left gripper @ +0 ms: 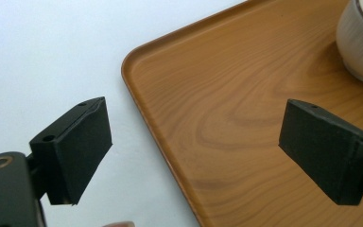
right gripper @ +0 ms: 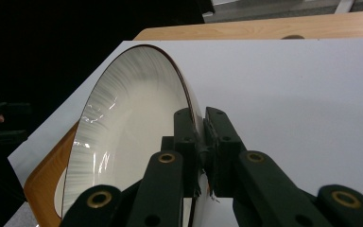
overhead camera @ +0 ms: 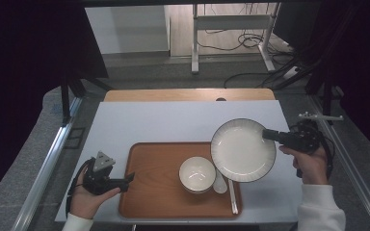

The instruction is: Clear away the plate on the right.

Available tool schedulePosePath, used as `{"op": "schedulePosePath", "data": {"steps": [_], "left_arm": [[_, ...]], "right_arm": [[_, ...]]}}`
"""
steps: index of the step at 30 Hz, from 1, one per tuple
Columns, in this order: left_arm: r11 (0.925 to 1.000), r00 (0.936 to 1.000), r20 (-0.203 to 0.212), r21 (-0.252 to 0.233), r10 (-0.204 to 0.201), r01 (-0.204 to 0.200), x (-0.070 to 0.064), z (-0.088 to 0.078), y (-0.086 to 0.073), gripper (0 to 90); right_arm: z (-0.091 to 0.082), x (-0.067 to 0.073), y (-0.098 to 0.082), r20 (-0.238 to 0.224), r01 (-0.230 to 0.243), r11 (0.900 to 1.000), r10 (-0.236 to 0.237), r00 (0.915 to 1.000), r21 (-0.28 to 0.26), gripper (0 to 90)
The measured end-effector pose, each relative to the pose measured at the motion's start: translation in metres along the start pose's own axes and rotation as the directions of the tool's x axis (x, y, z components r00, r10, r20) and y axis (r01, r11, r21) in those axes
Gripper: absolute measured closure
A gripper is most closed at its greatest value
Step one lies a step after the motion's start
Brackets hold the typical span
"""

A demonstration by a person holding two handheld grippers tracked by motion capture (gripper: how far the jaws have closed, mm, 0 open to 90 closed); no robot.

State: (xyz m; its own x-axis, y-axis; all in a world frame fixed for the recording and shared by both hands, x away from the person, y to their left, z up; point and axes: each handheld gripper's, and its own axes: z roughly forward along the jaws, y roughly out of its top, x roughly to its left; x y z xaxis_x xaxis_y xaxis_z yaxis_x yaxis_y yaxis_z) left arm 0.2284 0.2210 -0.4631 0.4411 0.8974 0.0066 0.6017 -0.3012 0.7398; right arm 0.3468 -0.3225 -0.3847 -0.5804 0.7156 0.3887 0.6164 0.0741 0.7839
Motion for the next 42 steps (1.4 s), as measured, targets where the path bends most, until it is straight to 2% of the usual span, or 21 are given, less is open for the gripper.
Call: {"op": "schedulePosePath", "data": {"steps": [2, 4, 9, 12, 16, 21, 25, 27, 30, 33, 36, 38, 39, 42], "left_arm": [[1.0, 1.0, 0.0, -0.004, -0.002, 0.002, -0.001, -0.001, 0.002, 9.6], [0.9998, 0.9998, -0.008, -0.006, 0.016, -0.016, -0.005, -0.004, 0.006, 9.7], [0.9987, 0.9982, 0.059, -0.048, -0.01, 0.013, -0.016, -0.01, 0.02, 10.1], [0.9983, 0.9957, 0.092, -0.057, -0.006, 0.011, -0.023, -0.009, 0.03, 10.5], [0.9956, 0.9851, 0.172, -0.091, -0.006, 0.022, -0.035, -0.009, 0.046, 13.0], [0.9921, 0.9705, 0.241, -0.123, 0.008, 0.022, -0.05, -0.007, 0.066, 14.2], [0.991, 0.9554, 0.295, -0.13, 0.01, 0.03, -0.059, -0.001, 0.08, 15.6], [0.991, 0.945, 0.327, -0.128, 0.004, 0.04, -0.062, 0.003, 0.087, 16.1], [0.9912, 0.9364, 0.351, -0.124, -0.001, 0.047, -0.065, 0.01, 0.094, 17.4], [0.9922, 0.9207, 0.39, -0.114, -0.001, 0.05, -0.066, 0.018, 0.099, 20.9], [0.9929, 0.9113, 0.412, -0.106, -0.007, 0.055, -0.069, 0.025, 0.105, 25.2], [0.9932, 0.9015, 0.432, -0.095, -0.02, 0.068, -0.07, 0.031, 0.109, 27.3], [0.9921, 0.892, 0.451, -0.093, -0.034, 0.085, -0.07, 0.035, 0.111, 28.7], [0.9885, 0.8503, 0.52, -0.065, -0.083, 0.137, -0.072, 0.05, 0.116, 35.5]], "right_arm": [[0.001, 0.003, 0.001, -0.006, 0.01, 1.0, -0.01, 0.9999, -0.004, 84.4], [0.003, 0.008, 0.001, -0.018, 0.019, 1.0, -0.019, 0.9997, -0.009, 84.5], [0.008, 0.017, 0.004, -0.036, 0.039, 0.999, -0.039, 0.9986, -0.009, 84.5], [0.011, 0.021, 0.005, -0.044, 0.049, 0.999, -0.049, 0.9978, -0.007, 84.5], [0.016, 0.027, 0.007, -0.05, 0.067, 0.998, -0.067, 0.9965, -0.003, 84.5], [0.022, 0.036, 0.008, -0.064, 0.084, 0.996, -0.084, 0.9944, 0.002, 84.4], [0.028, 0.042, 0.01, -0.077, 0.099, 0.995, -0.099, 0.9921, 0.003, 84.4], [0.031, 0.044, 0.01, -0.087, 0.1, 0.995, -0.1, 0.9912, 0.002, 84.4], [0.036, 0.048, 0.011, -0.099, 0.104, 0.995, -0.103, 0.9897, -0.001, 84.4], [0.041, 0.051, 0.011, -0.107, 0.113, 0.994, -0.112, 0.9879, 0.002, 84.4], [0.046, 0.054, 0.011, -0.112, 0.121, 0.993, -0.121, 0.9863, -0.002, 84.2], [0.048, 0.057, 0.011, -0.113, 0.132, 0.991, -0.132, 0.9847, -0.013, 84.2], [0.049, 0.058, 0.012, -0.117, 0.134, 0.991, -0.135, 0.984, -0.011, 84.2], [0.054, 0.059, 0.012, -0.133, 0.135, 0.991, -0.136, 0.9818, -0.012, 84.2]]}}
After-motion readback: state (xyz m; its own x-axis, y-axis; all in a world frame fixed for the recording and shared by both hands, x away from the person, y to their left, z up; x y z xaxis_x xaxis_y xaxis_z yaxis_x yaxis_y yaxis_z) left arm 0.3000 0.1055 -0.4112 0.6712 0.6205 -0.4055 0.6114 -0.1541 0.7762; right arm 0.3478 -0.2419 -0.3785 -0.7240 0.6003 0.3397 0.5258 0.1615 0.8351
